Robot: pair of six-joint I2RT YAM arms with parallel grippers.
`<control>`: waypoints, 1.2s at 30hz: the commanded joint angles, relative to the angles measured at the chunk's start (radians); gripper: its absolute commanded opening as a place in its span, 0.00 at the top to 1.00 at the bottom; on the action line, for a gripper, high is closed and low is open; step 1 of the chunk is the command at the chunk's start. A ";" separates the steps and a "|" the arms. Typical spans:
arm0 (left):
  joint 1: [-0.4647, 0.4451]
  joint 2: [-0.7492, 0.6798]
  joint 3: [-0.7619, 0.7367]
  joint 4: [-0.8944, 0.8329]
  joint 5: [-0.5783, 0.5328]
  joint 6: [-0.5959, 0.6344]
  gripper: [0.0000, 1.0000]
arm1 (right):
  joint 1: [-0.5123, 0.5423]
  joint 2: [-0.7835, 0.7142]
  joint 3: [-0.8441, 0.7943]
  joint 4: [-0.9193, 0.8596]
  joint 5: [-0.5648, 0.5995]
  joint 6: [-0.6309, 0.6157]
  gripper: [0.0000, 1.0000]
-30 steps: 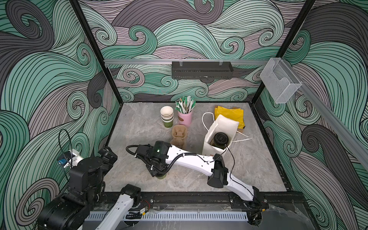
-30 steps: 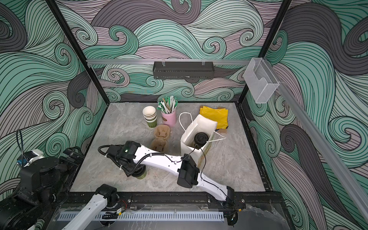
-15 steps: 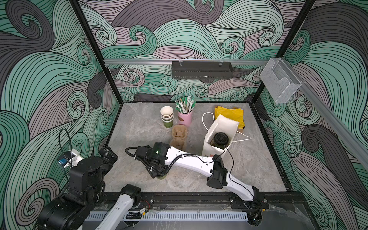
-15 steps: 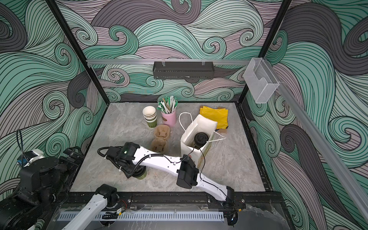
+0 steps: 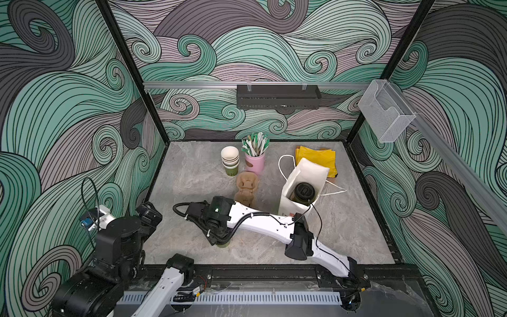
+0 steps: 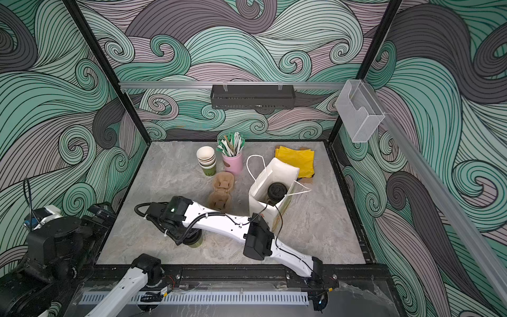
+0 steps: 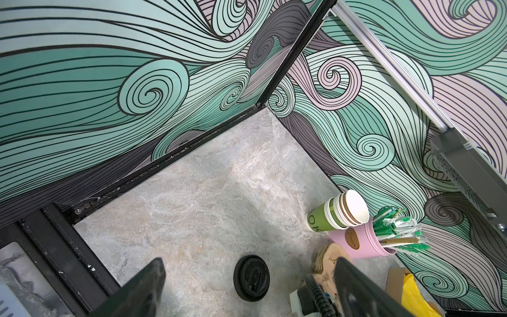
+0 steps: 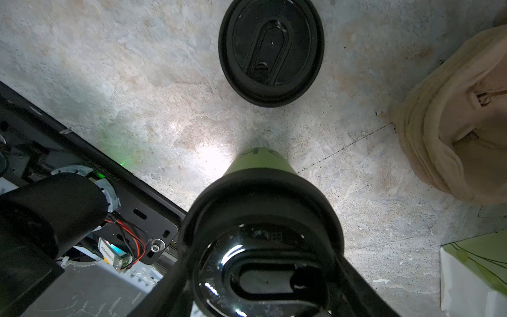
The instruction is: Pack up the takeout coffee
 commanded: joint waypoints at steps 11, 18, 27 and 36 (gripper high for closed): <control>0.006 0.114 -0.051 0.245 0.292 0.186 0.02 | 0.045 -0.383 -0.296 -0.126 0.067 0.175 0.35; 0.005 0.288 -0.094 0.505 0.700 0.293 0.05 | 0.057 -0.720 -0.679 -0.127 0.089 0.379 0.35; -0.089 0.559 0.016 0.692 0.941 0.373 0.08 | 0.076 -1.085 -1.022 -0.137 0.058 0.627 0.36; -0.271 0.908 0.219 0.765 1.097 0.485 0.04 | 0.032 -1.416 -1.237 -0.182 0.057 0.778 0.37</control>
